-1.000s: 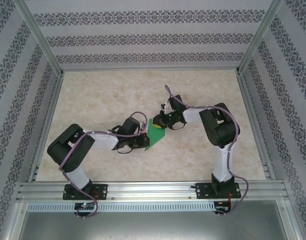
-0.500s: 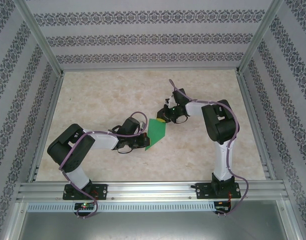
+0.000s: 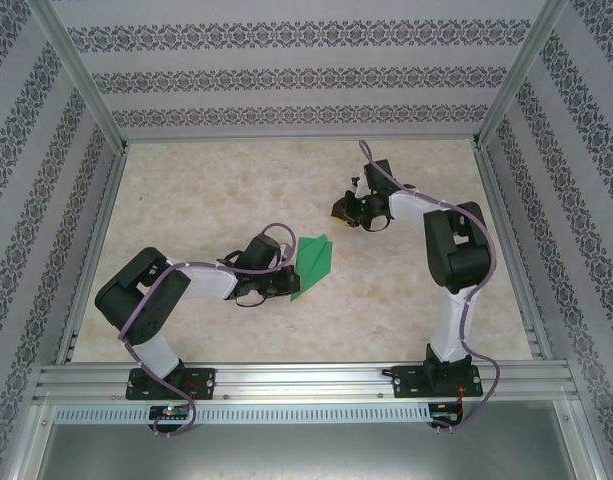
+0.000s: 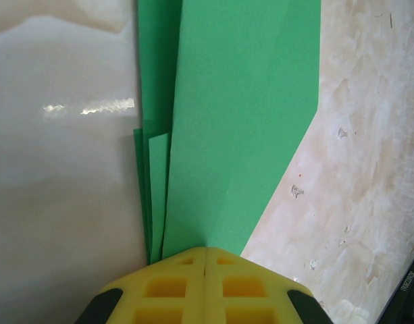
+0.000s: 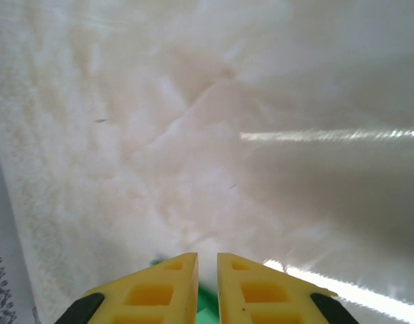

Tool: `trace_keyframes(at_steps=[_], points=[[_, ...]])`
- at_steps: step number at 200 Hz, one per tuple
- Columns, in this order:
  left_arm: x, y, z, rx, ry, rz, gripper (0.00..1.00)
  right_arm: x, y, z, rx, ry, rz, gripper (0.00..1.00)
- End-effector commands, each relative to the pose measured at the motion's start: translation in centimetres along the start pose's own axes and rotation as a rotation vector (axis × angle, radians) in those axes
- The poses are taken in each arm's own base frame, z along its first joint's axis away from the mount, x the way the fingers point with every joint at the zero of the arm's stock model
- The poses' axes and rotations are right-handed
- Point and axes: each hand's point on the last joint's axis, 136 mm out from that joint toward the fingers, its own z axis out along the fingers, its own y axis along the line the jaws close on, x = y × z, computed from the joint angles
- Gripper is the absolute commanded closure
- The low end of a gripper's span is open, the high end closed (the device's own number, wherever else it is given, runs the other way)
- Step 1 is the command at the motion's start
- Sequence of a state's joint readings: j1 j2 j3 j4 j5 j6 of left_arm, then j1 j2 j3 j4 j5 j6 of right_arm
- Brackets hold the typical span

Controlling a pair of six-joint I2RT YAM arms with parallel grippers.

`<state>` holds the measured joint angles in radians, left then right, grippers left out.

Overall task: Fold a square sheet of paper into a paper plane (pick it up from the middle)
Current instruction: Fourth fold the wing at the center of the table.

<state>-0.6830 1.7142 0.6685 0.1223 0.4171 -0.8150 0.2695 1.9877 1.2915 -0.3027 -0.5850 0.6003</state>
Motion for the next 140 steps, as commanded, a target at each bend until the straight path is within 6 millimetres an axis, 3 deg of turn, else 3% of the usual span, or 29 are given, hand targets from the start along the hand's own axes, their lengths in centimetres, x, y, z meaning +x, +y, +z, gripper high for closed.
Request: trace_keyframes(at_steps=[1, 67, 103, 140], points=[[7.7, 9.5, -0.3, -0.342, 0.235, -0.114, 1.0, 2.1, 4.0, -1.5, -0.077, -0.017, -0.075, 0.84], [7.6, 9.3, -0.2, -0.329, 0.235, -0.111, 1.0, 11.7, 5.8, 3.0, -0.116, 0.119, -0.092, 0.86], [7.8, 9.4, -0.2, -0.328, 0.239, -0.111, 1.0, 13.4, 4.8, 5.1, -0.088, 0.163, -0.079, 0.86], [7.8, 9.4, -0.2, -0.325, 0.241, -0.107, 1.0, 14.1, 1.6, 6.6, -0.021, 0.192, -0.041, 0.87]])
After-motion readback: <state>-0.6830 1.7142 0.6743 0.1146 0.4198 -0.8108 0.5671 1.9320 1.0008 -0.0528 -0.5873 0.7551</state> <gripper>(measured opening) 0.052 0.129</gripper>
